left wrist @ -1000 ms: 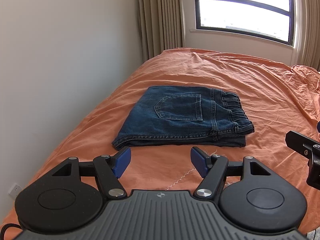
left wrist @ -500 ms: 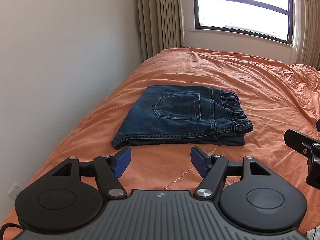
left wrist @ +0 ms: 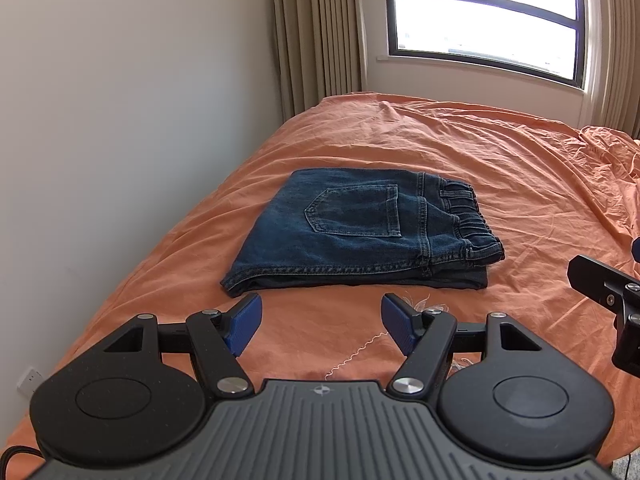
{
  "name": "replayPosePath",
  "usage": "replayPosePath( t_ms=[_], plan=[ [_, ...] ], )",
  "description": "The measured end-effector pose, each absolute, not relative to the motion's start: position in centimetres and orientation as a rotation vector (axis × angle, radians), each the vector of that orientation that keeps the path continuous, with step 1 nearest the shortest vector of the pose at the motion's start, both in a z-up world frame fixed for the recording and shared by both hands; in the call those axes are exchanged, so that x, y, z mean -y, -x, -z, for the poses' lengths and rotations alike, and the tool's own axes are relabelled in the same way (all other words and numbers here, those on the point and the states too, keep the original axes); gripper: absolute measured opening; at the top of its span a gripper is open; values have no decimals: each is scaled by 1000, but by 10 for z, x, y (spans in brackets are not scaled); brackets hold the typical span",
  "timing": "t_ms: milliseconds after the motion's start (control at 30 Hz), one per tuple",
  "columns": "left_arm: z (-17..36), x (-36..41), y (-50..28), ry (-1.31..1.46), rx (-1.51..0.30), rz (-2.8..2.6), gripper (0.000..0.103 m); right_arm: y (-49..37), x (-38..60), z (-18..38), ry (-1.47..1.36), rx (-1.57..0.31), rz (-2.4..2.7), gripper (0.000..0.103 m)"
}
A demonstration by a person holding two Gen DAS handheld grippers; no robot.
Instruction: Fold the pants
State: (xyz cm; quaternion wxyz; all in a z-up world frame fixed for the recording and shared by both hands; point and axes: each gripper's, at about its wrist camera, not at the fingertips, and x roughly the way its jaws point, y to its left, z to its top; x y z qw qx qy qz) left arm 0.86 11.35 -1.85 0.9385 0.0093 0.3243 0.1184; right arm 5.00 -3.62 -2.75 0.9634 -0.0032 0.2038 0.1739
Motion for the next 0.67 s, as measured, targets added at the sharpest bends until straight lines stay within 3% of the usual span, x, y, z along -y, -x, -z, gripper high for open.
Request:
replayPosePath(
  t_ms=[667],
  plan=[
    [18, -110, -7, -28, -648, -242, 80, -49, 35, 27, 6, -412, -352, 81]
  ],
)
